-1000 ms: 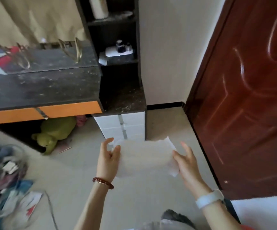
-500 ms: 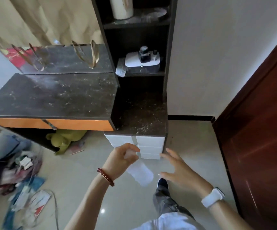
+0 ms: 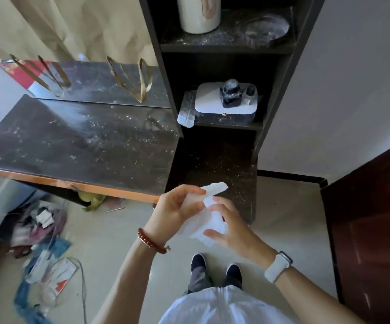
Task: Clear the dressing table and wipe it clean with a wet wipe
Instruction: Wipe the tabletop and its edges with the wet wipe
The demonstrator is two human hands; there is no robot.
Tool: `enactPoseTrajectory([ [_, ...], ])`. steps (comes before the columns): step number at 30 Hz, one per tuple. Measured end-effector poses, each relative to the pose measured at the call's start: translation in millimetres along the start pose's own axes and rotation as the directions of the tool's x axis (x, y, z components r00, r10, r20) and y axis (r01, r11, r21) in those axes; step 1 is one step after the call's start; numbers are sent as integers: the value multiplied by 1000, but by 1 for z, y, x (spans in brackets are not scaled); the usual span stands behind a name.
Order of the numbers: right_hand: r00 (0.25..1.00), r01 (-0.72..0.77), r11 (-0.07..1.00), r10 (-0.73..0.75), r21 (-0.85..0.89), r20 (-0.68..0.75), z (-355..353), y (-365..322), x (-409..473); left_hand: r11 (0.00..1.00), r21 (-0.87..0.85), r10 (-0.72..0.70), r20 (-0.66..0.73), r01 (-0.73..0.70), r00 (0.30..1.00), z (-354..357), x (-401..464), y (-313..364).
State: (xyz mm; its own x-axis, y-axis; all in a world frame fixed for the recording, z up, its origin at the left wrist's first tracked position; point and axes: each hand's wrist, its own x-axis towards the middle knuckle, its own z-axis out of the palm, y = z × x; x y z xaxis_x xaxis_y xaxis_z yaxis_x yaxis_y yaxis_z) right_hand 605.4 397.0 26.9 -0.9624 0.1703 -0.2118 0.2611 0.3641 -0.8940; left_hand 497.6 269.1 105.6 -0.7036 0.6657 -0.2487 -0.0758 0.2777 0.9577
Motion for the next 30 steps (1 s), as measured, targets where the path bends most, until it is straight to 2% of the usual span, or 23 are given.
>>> enactPoseTrajectory([
  [2,999,-30,999,31,15,-34,0,-5,14,998,53,34,-18,-33,999,-11,12,-3],
  [3,997,-72,997,73,10,-38,-1,-11,18,987,153,57,-55,-48,997,-17,19,-6],
  [4,991,-129,992,128,-8,-35,-3,-15,22,951,303,89,-89,-58,992,-24,27,-9],
  [6,982,-188,979,187,-74,-18,-7,-17,28,819,572,124,-96,-47,988,-39,43,-17],
  [8,980,-195,972,200,-134,24,-11,-17,35,720,693,71,-21,-37,997,-50,55,-28],
  [10,972,-234,961,235,-148,-11,-15,-17,46,646,760,81,26,-72,996,-53,62,-35],
  [11,954,-295,954,290,-61,-76,-15,-15,53,629,767,141,46,-125,989,-52,64,-36],
  [13,886,-362,868,434,340,-164,-18,-15,63,601,745,299,124,-288,946,-43,66,-39],
  [14,863,-366,760,493,536,-110,-19,-19,70,572,737,350,177,-359,920,-38,67,-41],
  [15,854,-379,665,518,644,-33,-18,-20,76,543,731,358,244,-413,901,-33,69,-45],
  [16,873,-378,640,487,669,27,-19,-24,79,526,729,316,311,-439,896,-27,71,-49],
  [17,871,-385,570,485,726,81,-18,-25,83,526,729,237,368,-437,899,-24,72,-54],
  [19,850,-395,575,525,717,47,-15,-22,84,513,754,77,436,-410,897,-22,74,-68],
  [20,848,-385,525,525,759,68,-12,-16,84,495,764,32,460,-414,887,-21,75,-75],
  [22,788,-369,363,610,856,80,-4,4,84,486,762,-46,511,-428,858,-16,76,-87],
  [23,727,-366,349,686,863,32,-3,18,84,502,755,-83,527,-421,846,-13,75,-92],
  [25,595,-415,410,798,812,-99,-7,43,86,574,749,-148,492,-331,858,-5,77,-109],
  [26,575,-444,507,793,738,-199,-12,55,86,628,745,-195,430,-225,881,-2,79,-120],
  [27,597,-479,651,734,589,-324,-20,68,87,679,728,-246,347,-95,905,1,83,-133],
  [28,666,-460,793,606,399,-435,-28,77,88,702,712,-281,261,12,924,3,88,-144],
  [30,762,-363,929,337,66,-554,-40,107,91,687,715,-312,128,131,941,9,99,-172],
])
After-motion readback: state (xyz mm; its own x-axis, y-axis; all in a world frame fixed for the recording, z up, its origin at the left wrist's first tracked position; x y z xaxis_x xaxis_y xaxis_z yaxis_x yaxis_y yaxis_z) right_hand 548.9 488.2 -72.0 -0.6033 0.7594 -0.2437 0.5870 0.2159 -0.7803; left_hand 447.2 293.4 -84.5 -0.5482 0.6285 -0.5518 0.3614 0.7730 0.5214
